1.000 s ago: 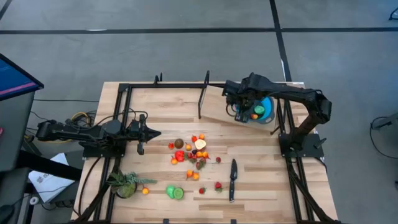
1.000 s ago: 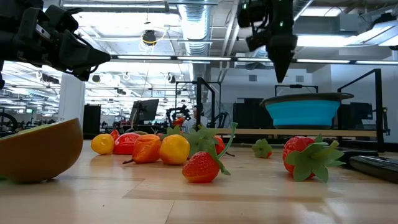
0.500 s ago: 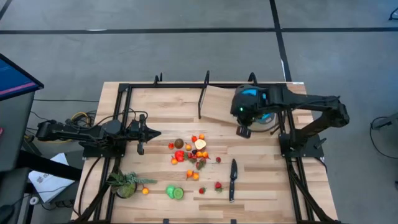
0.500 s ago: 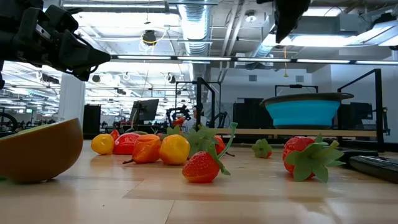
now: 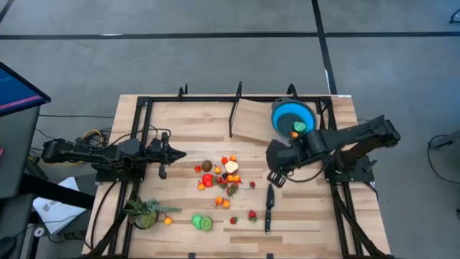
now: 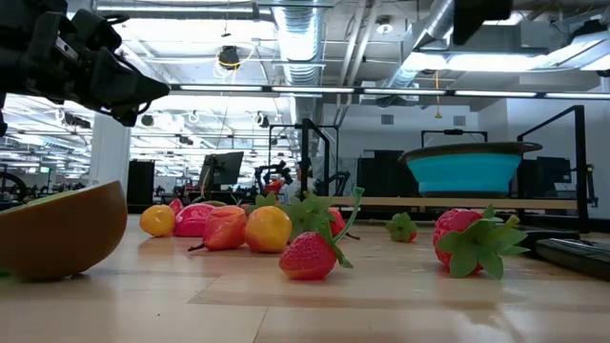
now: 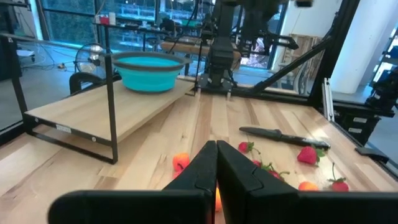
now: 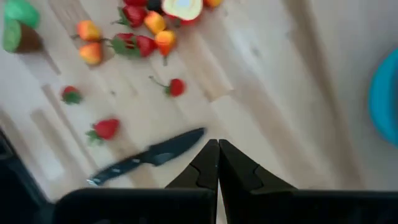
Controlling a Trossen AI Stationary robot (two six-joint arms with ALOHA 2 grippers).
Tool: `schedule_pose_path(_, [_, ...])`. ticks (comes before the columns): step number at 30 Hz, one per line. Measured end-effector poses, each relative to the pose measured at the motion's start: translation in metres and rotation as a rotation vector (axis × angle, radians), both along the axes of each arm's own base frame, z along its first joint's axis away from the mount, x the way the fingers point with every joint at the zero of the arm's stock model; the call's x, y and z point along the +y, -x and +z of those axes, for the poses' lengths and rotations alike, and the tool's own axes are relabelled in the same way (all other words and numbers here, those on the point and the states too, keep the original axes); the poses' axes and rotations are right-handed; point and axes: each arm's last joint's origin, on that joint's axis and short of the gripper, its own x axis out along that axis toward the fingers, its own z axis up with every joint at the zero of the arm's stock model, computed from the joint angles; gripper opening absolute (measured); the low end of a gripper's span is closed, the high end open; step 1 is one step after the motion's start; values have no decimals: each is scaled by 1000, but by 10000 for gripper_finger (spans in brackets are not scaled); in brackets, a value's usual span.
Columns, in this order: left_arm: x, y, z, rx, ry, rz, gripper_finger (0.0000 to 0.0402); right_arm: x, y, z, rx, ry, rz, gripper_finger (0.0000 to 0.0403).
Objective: Pick & Place Fruit
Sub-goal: Put the black kitchen knife on the shelf
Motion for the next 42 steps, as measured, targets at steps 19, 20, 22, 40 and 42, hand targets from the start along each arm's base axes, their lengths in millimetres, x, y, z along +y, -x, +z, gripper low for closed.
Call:
schedule_pose_path(19, [0,-4,-7,67,-3,0,1,69,-26,-68,234,-172,-332,0])
schedule_pose_path(20, [0,-4,-7,68,-4,0,1,72,-27,-71,237,-175,-358,0])
schedule_pose_path(22, [0,-4,-7,69,-4,0,1,78,-28,-75,237,-187,-423,0])
schedule_pose_path(40, [0,-4,-7,70,-6,0,1,140,-33,-95,57,-361,-623,6])
schedule_pose_path(42, [0,-4,-7,70,-6,0,1,144,-37,-107,72,-337,-615,22])
